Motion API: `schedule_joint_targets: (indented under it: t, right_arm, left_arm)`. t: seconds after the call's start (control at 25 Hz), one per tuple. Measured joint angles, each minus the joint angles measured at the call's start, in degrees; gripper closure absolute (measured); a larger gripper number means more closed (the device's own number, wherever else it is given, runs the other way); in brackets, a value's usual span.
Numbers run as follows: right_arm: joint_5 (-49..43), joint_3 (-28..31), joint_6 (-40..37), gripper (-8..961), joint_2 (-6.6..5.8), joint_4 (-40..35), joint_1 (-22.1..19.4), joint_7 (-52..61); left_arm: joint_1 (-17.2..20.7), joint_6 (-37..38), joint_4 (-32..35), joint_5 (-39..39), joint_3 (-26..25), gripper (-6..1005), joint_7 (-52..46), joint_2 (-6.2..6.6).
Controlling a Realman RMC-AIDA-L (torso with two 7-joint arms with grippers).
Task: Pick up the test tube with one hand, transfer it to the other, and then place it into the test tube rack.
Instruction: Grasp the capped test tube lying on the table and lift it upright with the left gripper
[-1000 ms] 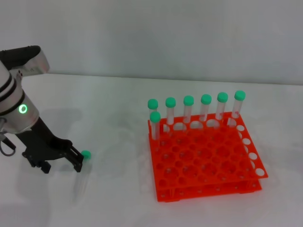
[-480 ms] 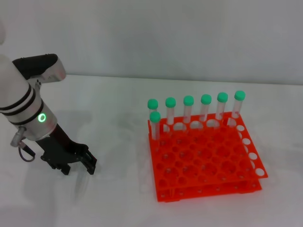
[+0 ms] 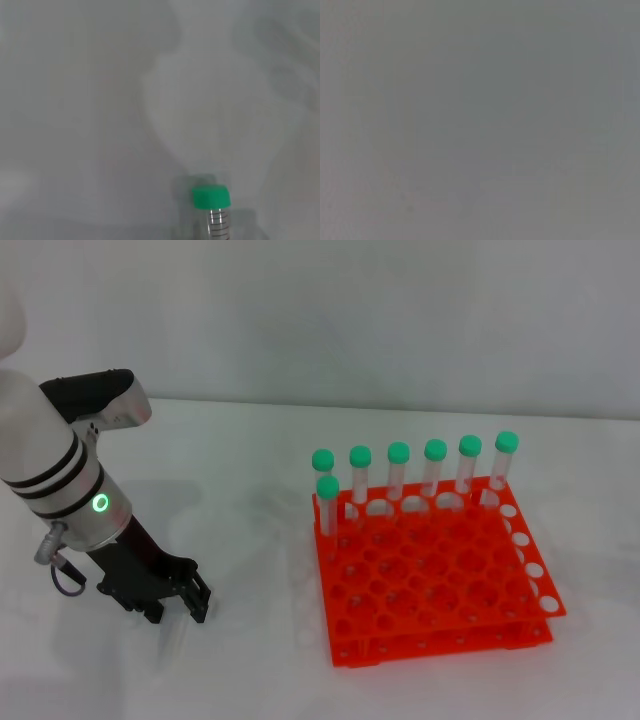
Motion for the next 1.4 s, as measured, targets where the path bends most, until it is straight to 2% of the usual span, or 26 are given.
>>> schedule_joint_targets:
  t: [0.68, 0.88, 1.12, 1.24, 1.4]
  right_arm:
    - [0.00, 0.00, 0.00, 83, 0.00, -0.05, 0.17, 0.19]
    - [0.00, 0.00, 0.00, 84, 0.00, -0.03, 0.26, 0.21]
    - [0.02, 0.00, 0.00, 84, 0.00, -0.17, 0.00, 0.21]
    - [0.01, 0.00, 0.00, 84, 0.00, -0.20, -0.03, 0.21]
    - [0.04, 0.00, 0.00, 84, 0.00, -0.20, -0.03, 0.21]
  left_arm:
    - [-0.61, 0.71, -1.24, 0.36, 0.41, 506, 0.38, -0.14]
    - [-0.62, 1.59, -1.26, 0.10, 2.00, 575, 0.66, -0.15]
    - [-0.48, 2.24, -1.44, 0.24, 2.49, 578, 0.99, -0.21]
    - [-0.44, 2.39, -1.46, 0.10, 2.50, 737, 1.03, -0.16]
    - [-0.41, 2.75, -1.36, 0.11, 2.53, 789, 1.18, -0.09]
